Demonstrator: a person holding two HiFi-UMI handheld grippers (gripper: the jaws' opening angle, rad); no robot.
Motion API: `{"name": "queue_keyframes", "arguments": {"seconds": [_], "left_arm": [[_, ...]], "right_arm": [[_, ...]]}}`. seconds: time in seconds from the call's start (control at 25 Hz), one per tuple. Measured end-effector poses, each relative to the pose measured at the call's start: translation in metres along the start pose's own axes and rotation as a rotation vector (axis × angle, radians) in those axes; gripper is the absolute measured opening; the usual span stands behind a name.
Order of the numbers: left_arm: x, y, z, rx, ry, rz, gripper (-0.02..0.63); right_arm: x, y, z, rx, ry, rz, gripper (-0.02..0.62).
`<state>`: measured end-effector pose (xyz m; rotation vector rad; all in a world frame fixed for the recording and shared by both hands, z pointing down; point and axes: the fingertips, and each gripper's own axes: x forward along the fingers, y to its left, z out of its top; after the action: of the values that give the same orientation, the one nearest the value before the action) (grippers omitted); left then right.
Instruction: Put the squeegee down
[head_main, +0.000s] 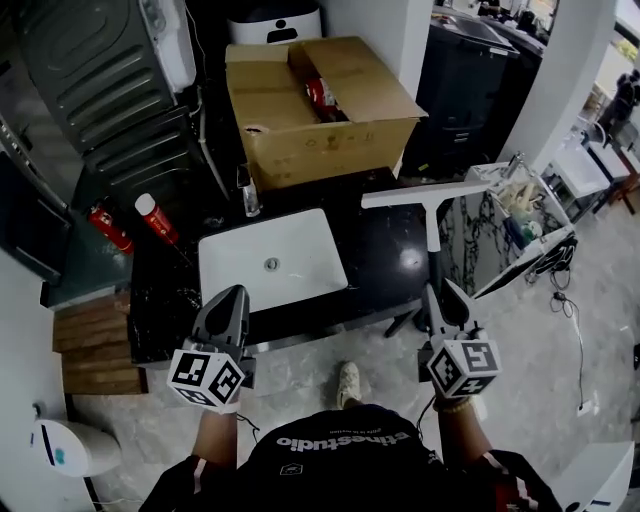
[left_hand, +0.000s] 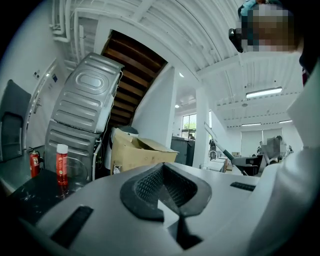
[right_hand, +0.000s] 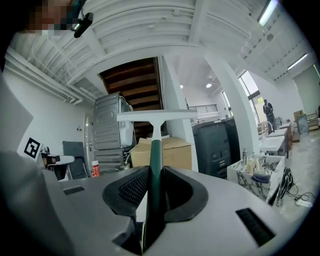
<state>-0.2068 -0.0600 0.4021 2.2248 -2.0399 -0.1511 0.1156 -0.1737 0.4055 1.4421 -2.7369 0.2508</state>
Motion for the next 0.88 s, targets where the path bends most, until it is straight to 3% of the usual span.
{"name": "queue_keyframes", "arguments": {"seconds": [0.24,0.52,0.88], "left_arm": [[0.103,-0.02,0.012,0.04,-0.007,-0.021,0.014],[0.164,-0.024,0.006,0.038,0.023,-0.054,0.014],[0.225,-0.042,-0.014,0.018,0.066,-0.174,0.014]], "right_arm": [[0.073,-0.054,0.019,0.004,0.01,0.041,0.121],[0.119,-0.071,0.013,0.025,0.059,0.054,0.121],[0.134,-0.085,-0.013,0.057,0.13,-0.029,0.122]]}}
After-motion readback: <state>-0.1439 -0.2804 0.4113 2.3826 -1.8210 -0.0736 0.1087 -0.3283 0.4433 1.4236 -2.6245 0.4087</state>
